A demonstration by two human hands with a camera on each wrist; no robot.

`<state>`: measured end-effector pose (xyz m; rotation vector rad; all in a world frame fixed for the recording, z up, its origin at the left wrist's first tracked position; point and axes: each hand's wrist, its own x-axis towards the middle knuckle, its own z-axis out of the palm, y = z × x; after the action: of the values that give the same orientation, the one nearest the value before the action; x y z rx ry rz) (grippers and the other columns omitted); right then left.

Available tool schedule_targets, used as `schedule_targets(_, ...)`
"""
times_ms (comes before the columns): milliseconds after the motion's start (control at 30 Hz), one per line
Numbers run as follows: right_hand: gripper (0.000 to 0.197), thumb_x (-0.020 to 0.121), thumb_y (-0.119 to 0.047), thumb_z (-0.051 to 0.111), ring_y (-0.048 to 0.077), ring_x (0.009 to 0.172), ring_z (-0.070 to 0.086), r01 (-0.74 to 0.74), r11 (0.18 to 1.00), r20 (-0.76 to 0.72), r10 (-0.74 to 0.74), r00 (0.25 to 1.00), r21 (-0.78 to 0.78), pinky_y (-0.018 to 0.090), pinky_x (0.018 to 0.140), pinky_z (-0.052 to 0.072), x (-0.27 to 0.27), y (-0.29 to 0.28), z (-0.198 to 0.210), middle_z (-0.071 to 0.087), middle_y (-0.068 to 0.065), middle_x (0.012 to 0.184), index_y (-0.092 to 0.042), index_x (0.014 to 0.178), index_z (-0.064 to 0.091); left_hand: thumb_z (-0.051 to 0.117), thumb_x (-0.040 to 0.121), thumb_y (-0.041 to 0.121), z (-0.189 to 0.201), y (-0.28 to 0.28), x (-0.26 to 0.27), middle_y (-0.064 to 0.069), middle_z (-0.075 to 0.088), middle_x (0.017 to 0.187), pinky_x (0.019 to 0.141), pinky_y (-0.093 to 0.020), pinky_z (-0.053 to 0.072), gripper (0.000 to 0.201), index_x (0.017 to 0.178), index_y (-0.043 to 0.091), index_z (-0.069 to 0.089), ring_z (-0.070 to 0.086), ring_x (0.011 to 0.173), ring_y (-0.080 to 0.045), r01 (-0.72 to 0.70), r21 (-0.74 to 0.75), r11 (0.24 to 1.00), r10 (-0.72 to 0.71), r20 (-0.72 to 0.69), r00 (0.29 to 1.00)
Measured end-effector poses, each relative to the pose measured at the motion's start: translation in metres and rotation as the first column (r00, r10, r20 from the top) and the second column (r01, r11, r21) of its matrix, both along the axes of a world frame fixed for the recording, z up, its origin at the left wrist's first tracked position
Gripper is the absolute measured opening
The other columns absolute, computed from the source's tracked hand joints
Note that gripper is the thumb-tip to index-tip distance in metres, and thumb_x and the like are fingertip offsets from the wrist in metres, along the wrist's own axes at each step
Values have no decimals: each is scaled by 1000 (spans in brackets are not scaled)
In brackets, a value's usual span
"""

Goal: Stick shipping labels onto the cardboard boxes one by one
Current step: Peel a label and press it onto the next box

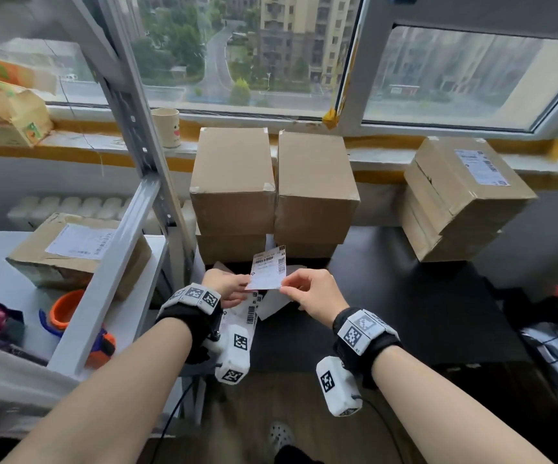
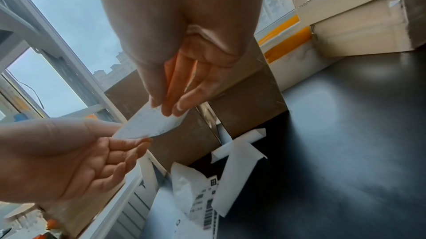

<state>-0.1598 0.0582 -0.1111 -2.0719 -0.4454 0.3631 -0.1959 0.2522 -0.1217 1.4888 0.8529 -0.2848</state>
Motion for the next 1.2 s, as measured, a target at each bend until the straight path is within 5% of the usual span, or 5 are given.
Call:
schedule_targets(367,47,77,-12,76,8,67,63,47,997,-213,-33,976,64,18,54,49,-4,-10,-1,70,1,83,-17,117,51,69,83,6,5,-2,-11,-10,65,73,49,-13,49,12,73,10,63,61,60,-13,-32,115,993,9,200,980)
schedule_targets(600,11,89,-20,64,11,58,60,230,937,-207,-178,962,263,22,54,50,1,2,40,67,2,74,-10,85,64,71,81,10,54,-5,-17,-5,68,74,56,-16,50,8,75,13,69,60,65,-13,5,137,991,-58,386,921)
schedule_targets(800,16,87,-18,66,10,55,59,276,906,-148,-239,960,322,17,50,49,19,-1,75,65,1,68,-15,72,62,75,77,10,97,-19,-7,-13,73,87,69,-26,51,4,80,11,72,63,75,-20,-32,181,983,-60,480,875)
schedule_targets(967,17,86,-22,67,-1,42,56,282,916,-70,-273,959,284,14,42,44,52,-9,104,64,-2,66,-16,71,61,74,78,10,130,-30,29,-8,71,81,52,-14,50,12,87,3,72,63,66,-12,-44,218,975,-66,474,878)
schedule_targets(1200,19,84,-24,69,19,75,65,272,958,38,-276,960,88,31,68,56,124,-15,123,69,7,83,-14,69,64,80,72,18,147,-37,108,-8,73,85,61,-24,52,22,88,4,71,65,69,-13,-74,326,943,-59,380,923)
